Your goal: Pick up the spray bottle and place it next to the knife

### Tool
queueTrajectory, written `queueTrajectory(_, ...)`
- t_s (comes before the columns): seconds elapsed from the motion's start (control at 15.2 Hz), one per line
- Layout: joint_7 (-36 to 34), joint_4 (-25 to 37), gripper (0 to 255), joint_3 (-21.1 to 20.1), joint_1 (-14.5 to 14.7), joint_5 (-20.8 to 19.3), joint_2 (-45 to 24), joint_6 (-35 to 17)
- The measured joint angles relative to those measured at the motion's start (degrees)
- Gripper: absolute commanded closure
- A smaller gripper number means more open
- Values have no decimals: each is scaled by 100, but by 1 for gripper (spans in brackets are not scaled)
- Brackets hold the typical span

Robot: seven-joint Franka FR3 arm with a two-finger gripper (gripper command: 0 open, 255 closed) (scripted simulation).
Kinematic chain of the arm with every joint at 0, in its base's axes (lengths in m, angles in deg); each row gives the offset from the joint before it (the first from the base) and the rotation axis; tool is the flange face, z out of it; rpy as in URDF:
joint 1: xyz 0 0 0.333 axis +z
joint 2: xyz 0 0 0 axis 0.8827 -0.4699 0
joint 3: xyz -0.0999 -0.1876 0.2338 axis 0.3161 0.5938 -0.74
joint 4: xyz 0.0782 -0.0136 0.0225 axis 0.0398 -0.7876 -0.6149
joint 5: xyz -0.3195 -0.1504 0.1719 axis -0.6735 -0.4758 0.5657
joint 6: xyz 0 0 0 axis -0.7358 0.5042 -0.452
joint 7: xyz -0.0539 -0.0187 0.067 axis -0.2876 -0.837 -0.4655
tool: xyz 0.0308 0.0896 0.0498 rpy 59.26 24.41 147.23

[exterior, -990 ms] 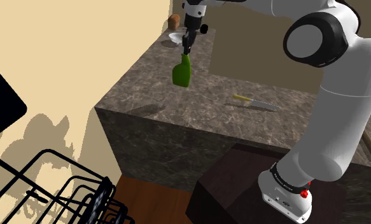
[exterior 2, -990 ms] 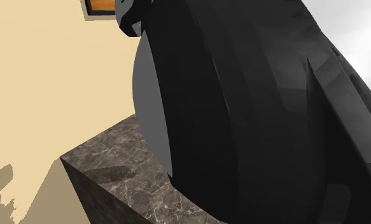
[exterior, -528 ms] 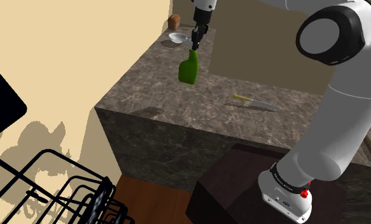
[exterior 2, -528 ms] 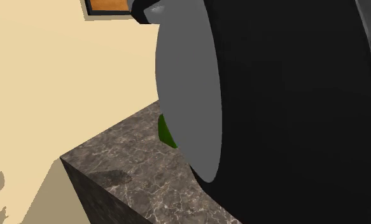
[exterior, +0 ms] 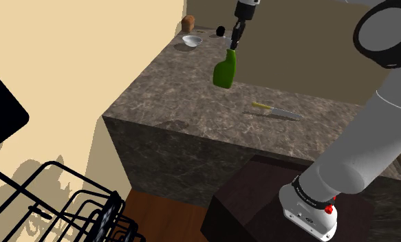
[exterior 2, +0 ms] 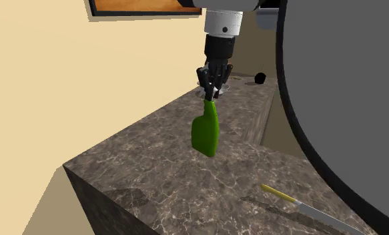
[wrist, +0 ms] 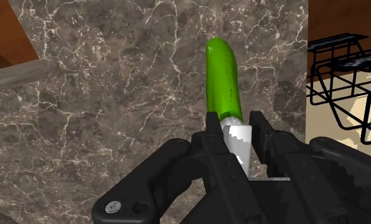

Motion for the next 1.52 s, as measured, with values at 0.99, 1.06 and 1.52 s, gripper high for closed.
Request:
queueTrajectory(0.99, 1541, -482, 255, 824, -789, -325, 1137, 744)
queueTrajectory(1.06, 1677, -452, 255, 903, -852, -340, 1154, 800)
queueTrajectory(1.52, 2546, -115, 255, 1407, -1236, -424, 1207, 1245)
